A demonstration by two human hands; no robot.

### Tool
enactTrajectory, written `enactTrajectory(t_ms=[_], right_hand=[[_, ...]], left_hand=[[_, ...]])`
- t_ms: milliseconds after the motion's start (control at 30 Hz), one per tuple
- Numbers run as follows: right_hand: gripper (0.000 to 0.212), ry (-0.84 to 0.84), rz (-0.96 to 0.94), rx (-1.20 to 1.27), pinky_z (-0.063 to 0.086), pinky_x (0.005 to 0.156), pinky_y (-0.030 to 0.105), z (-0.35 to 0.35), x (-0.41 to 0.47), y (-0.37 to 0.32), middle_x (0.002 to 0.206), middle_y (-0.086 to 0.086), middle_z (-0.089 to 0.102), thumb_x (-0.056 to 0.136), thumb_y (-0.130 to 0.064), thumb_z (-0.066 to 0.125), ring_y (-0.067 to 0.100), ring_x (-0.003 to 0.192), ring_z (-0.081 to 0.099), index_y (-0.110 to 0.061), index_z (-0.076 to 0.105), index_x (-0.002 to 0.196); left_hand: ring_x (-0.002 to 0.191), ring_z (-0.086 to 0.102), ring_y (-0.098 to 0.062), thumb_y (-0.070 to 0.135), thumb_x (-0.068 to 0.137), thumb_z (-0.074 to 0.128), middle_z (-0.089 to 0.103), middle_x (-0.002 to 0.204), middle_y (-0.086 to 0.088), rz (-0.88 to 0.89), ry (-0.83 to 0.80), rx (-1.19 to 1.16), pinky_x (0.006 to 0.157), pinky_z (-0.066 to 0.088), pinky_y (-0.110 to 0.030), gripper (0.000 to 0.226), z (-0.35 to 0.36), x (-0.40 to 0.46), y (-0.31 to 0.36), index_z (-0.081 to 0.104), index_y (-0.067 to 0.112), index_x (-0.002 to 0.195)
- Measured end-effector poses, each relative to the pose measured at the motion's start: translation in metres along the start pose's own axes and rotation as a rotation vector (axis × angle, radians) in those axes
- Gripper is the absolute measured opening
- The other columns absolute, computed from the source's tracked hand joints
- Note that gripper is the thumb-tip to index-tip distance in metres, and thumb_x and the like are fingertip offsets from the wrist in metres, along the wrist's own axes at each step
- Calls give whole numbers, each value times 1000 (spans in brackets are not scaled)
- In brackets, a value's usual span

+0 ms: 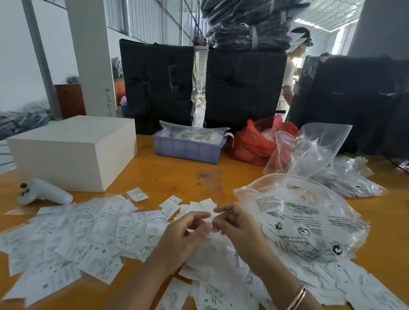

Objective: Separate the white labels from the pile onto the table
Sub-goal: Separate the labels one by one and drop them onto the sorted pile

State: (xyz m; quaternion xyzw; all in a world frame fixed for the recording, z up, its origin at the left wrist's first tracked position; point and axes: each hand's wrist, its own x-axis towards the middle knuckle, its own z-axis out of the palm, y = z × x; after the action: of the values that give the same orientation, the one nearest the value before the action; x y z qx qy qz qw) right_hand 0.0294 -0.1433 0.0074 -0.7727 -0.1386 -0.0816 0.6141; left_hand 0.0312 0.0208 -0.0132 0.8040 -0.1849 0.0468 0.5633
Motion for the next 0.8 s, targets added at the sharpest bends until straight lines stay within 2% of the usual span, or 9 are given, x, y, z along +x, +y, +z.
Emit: enactTrajectory(t_ms=[100,133,200,267,367,467,600,700,800], right_hand=[[21,65,9,0,47,63,12,4,-1,5,70,-9,70,90,-4,59,2,70,65,-25,59,94],[19,94,-1,-67,47,65,11,5,-2,7,74,-12,70,92,-10,58,3,75,64,-29,59,93],[14,107,-43,-433,43,78,14,2,-2,13,93,-20,66,95,-22,53,4,92,58,-33,61,99],[27,11,-64,-854,30,96,26,0,-4,21,116,-17,55,95,-36,45,8,110,46,-30,60,117],[41,-81,-63,-1085,17,99,34,0,-5,27,125,-13,48,93,-50,40,12,118,40,-30,55,126],[36,-34,-145,-1110,17,93,32,2,-6,26,119,-16,54,96,-47,36,9,112,45,-32,61,116],[32,81,-167,-989,25,87,28,1,-8,25,103,-15,64,98,-40,37,8,101,52,-28,67,98],[22,88,-185,-927,25,87,25,0,-8,25,99,-14,65,96,-34,45,7,98,54,-28,66,97],[12,48,-205,-876,22,83,20,2,-9,26,95,-17,65,90,-31,53,3,96,53,-31,65,94]], left_hand=[[81,65,-3,36,85,68,71,83,12,-3,70,-2,70,52,-18,4,2,1,-1,70,37,88],[78,66,-3,27,86,68,71,80,10,-21,111,-41,67,51,-15,7,3,1,-2,71,33,85],[76,67,-2,20,87,66,72,78,9,-76,202,-120,64,49,-11,9,1,2,-2,70,27,82],[74,67,-1,20,88,65,73,77,9,-112,258,-176,62,48,-8,8,-1,3,0,70,22,83],[73,66,-1,20,89,63,74,78,7,-141,280,-267,60,47,-8,9,-2,3,3,70,18,83],[72,66,-1,29,86,64,74,79,6,-150,281,-323,60,48,-9,15,-2,2,7,71,16,82],[64,63,3,48,73,61,74,77,5,-170,293,-369,60,49,-10,32,-4,1,9,74,19,79],[75,65,-9,46,79,61,72,74,3,-196,284,-396,70,50,-19,28,-5,3,6,74,23,68],[84,68,-13,44,77,63,75,85,0,-183,267,-450,73,50,-23,25,-5,3,6,76,23,75]])
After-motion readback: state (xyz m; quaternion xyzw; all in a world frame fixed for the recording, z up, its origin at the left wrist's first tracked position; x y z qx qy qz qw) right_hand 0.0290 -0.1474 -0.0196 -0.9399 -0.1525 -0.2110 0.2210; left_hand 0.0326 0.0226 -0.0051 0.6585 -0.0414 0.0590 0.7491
